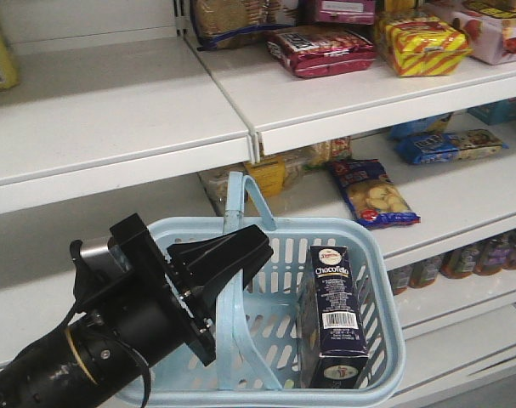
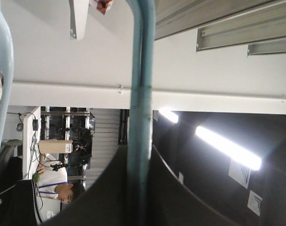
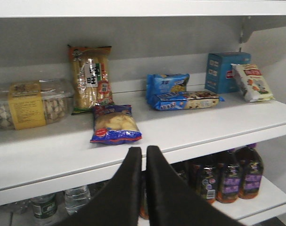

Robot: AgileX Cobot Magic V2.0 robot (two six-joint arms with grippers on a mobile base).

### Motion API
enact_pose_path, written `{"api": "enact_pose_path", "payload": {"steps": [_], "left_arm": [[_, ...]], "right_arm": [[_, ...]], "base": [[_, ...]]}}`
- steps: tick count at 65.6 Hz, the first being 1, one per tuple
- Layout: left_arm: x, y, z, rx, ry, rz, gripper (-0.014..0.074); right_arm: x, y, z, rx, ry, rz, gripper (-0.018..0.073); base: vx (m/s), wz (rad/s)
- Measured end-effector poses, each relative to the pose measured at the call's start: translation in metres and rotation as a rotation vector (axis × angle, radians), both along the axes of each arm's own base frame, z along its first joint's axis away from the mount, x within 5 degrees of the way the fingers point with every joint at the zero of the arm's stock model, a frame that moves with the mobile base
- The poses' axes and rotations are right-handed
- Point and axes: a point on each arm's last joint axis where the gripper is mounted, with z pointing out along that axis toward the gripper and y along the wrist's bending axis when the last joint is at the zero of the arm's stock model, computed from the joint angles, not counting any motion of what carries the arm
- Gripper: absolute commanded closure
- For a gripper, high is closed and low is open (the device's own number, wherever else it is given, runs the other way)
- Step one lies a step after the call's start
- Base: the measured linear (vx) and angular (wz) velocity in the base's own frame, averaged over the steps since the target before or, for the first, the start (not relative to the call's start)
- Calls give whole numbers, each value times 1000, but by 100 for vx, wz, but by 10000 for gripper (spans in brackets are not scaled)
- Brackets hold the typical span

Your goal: Left arm holds basket, right arm returns cookies

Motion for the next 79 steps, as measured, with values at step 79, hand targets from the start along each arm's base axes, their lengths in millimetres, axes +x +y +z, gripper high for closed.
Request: {"api": "enact_pose_path", "payload": {"steps": [79], "left_arm": [[-7, -5, 0, 28, -32, -71, 596]], "right_arm": [[0, 0, 0, 0, 0, 0, 566]], "base": [[4, 25]]}}
